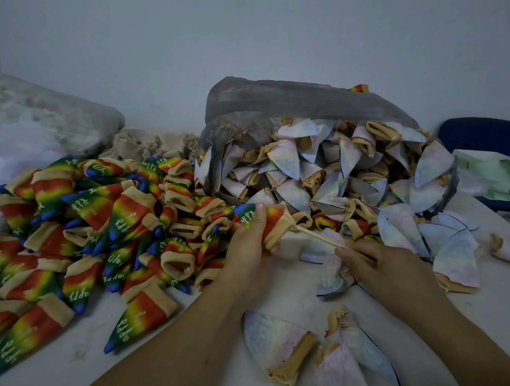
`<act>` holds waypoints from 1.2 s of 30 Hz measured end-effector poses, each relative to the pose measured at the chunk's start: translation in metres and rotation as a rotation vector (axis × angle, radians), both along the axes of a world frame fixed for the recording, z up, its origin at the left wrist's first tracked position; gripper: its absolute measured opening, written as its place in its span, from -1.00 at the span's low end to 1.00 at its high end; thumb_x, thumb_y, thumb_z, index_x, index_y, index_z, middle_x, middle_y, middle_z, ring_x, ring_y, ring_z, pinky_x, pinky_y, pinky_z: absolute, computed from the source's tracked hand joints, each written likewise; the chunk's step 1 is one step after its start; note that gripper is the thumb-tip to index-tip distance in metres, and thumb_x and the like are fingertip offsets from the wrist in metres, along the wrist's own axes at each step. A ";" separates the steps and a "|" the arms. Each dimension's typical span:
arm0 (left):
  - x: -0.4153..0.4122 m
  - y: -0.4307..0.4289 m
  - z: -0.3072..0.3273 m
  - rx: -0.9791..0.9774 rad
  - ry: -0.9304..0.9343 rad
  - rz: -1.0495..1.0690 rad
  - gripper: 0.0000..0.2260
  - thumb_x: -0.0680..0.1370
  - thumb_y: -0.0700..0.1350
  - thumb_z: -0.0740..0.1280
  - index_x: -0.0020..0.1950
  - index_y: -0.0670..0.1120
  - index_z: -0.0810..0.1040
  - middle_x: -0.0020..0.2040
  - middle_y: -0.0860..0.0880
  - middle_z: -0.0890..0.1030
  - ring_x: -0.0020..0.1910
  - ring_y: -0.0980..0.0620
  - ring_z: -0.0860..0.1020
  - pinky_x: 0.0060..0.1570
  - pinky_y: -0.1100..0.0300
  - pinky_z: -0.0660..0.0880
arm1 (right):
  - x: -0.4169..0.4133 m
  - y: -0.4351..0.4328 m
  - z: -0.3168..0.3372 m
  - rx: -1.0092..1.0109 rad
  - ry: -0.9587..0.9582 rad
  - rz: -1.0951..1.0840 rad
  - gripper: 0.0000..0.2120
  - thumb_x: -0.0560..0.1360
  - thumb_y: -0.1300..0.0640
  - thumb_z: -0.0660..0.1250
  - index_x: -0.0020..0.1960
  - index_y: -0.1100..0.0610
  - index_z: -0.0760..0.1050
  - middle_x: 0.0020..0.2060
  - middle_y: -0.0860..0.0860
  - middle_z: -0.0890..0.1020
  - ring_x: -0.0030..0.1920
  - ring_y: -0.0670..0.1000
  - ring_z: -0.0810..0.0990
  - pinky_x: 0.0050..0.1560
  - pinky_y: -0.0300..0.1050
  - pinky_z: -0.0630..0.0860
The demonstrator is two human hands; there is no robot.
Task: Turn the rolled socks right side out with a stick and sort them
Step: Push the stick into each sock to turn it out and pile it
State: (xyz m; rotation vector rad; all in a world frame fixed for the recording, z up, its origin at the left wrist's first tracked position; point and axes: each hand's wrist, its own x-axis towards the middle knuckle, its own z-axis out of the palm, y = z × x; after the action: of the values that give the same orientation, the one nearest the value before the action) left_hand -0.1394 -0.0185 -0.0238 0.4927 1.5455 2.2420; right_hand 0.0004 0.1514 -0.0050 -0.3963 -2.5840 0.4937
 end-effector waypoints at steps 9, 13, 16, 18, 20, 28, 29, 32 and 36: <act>0.000 0.000 0.001 0.034 0.055 -0.154 -0.66 0.35 0.15 0.51 -0.01 -0.04 0.73 -0.28 0.09 0.64 -0.30 0.21 0.59 -0.26 0.35 0.50 | 0.000 0.003 -0.002 -0.019 0.018 0.025 -0.61 0.36 -0.44 -0.04 -0.35 -0.23 0.39 -0.47 -0.18 0.51 -0.38 -0.20 0.48 -0.35 -0.14 0.44; -0.005 0.001 -0.001 -0.040 0.112 0.014 -0.73 0.37 0.22 0.48 -0.17 0.03 0.70 -0.28 0.06 0.59 -0.26 0.12 0.54 -0.04 0.15 0.43 | 0.001 0.005 -0.002 0.017 0.012 0.008 -0.62 0.35 -0.44 -0.05 -0.37 -0.24 0.36 -0.49 -0.18 0.50 -0.40 -0.22 0.47 -0.41 -0.21 0.35; -0.008 0.002 -0.001 0.004 0.131 0.062 -0.74 0.38 0.22 0.46 -0.26 0.03 0.64 -0.32 0.06 0.52 -0.33 0.12 0.48 -0.10 0.11 0.40 | 0.001 0.002 -0.002 0.039 0.019 0.002 -0.63 0.36 -0.43 -0.06 -0.38 -0.24 0.34 -0.51 -0.17 0.48 -0.41 -0.23 0.46 -0.43 -0.23 0.33; -0.010 0.003 -0.002 0.034 0.130 0.047 -0.74 0.42 0.19 0.45 -0.29 0.02 0.61 -0.34 0.05 0.49 -0.36 0.12 0.44 -0.14 0.12 0.36 | 0.001 0.000 -0.001 0.039 0.040 -0.011 -0.62 0.36 -0.43 -0.06 -0.38 -0.22 0.34 -0.50 -0.15 0.49 -0.41 -0.23 0.46 -0.41 -0.21 0.38; -0.012 0.003 -0.005 0.044 0.119 0.015 -0.74 0.42 0.18 0.46 -0.28 0.01 0.61 -0.34 0.03 0.46 -0.37 0.12 0.42 -0.14 0.11 0.34 | 0.001 -0.001 -0.002 0.026 0.057 -0.021 -0.60 0.37 -0.42 -0.06 -0.38 -0.19 0.34 -0.50 -0.13 0.49 -0.42 -0.21 0.46 -0.39 -0.17 0.41; -0.007 0.006 -0.005 -0.009 0.098 -0.120 -0.75 0.45 0.13 0.45 -0.14 -0.05 0.64 -0.33 0.04 0.47 -0.35 0.13 0.43 -0.19 0.18 0.34 | 0.004 0.001 0.005 0.050 0.082 -0.073 -0.70 0.38 -0.39 -0.03 -0.35 -0.26 0.30 -0.54 -0.16 0.45 -0.43 -0.24 0.42 -0.45 -0.25 0.26; -0.005 0.006 -0.005 -0.033 0.133 -0.107 -0.78 0.47 0.13 0.42 -0.17 -0.01 0.64 -0.33 0.07 0.48 -0.34 0.14 0.43 -0.17 0.16 0.33 | 0.003 0.001 0.005 0.053 0.095 -0.082 -0.68 0.40 -0.38 0.00 -0.34 -0.23 0.34 -0.54 -0.14 0.46 -0.43 -0.22 0.43 -0.44 -0.24 0.29; 0.002 0.007 -0.002 -0.103 0.201 -0.076 -0.80 0.50 0.15 0.35 -0.23 0.09 0.65 -0.33 0.15 0.53 -0.31 0.18 0.48 -0.07 0.13 0.37 | 0.001 -0.002 0.005 0.026 0.144 -0.087 -0.62 0.41 -0.36 0.04 -0.30 -0.14 0.42 -0.55 -0.11 0.46 -0.44 -0.20 0.43 -0.44 -0.24 0.28; 0.009 0.010 0.000 -0.185 0.243 -0.024 -0.68 0.47 0.26 0.32 -0.24 0.04 0.64 -0.31 0.06 0.52 -0.24 0.07 0.49 0.00 0.02 0.39 | -0.001 -0.004 0.007 -0.033 0.151 -0.101 -0.47 0.34 -0.42 -0.06 -0.24 -0.08 0.50 -0.50 -0.12 0.50 -0.40 -0.20 0.44 -0.40 -0.24 0.30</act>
State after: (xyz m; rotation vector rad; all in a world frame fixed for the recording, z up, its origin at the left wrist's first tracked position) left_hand -0.1305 -0.0083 -0.0239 0.7460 1.8345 2.0556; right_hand -0.0001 0.1472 0.0018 -0.4797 -2.3999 0.5114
